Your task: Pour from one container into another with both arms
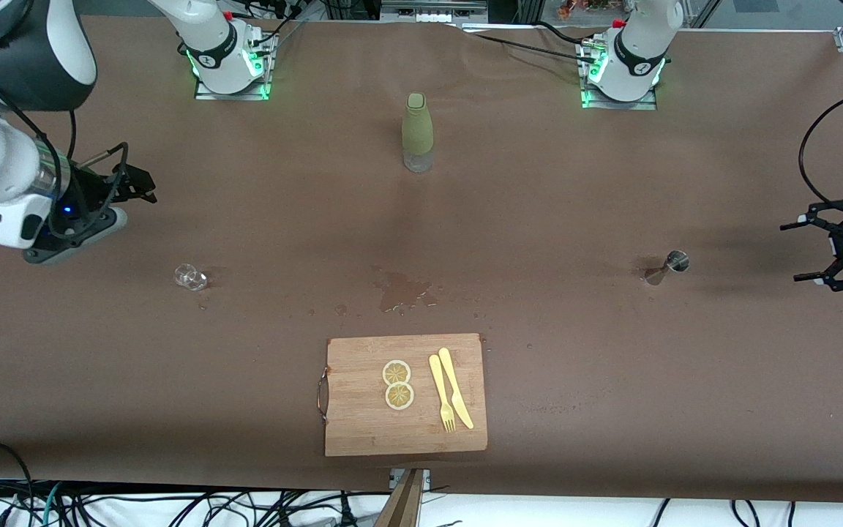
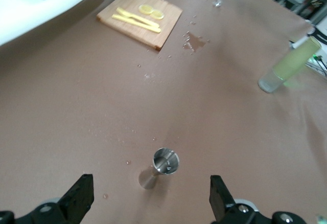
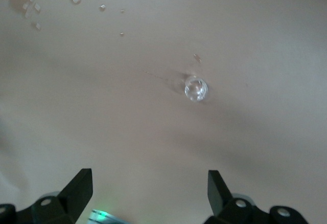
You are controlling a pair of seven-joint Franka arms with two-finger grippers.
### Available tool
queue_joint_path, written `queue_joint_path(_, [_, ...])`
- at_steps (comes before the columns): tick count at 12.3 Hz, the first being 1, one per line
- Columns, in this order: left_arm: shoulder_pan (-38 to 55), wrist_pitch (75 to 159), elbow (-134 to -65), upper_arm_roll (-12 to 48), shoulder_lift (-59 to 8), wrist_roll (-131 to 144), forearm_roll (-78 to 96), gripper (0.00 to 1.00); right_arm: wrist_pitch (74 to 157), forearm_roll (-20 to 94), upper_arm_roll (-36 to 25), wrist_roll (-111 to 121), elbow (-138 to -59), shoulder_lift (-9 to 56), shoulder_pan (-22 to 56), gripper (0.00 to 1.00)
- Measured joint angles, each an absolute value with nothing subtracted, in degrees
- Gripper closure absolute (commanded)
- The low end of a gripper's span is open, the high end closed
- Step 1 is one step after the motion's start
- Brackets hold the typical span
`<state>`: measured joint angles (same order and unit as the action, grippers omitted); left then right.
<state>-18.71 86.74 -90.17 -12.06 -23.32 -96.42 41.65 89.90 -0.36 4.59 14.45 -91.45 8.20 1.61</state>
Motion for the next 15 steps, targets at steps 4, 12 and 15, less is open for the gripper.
queue_joint_path(4, [-16.63,87.03,-91.90,-9.62,-14.67,-69.18,33.67,0.00,87.01,-0.39,4.53,1.45,-92.94,2.78,-0.05,0.00])
queue_joint_path(12, [-9.94,88.99,-97.26,3.79,1.71,-15.55,14.73,0.00,87.01,-0.41,-1.51,0.54,-92.94,-3.03,-1.84,0.00])
queue_joint_path(15, [-9.18,85.80,-98.17,7.66,5.00,-3.84,12.56,0.00,88.79,-0.31,-1.47,0.24,-92.85,-3.00,-1.70,0.00])
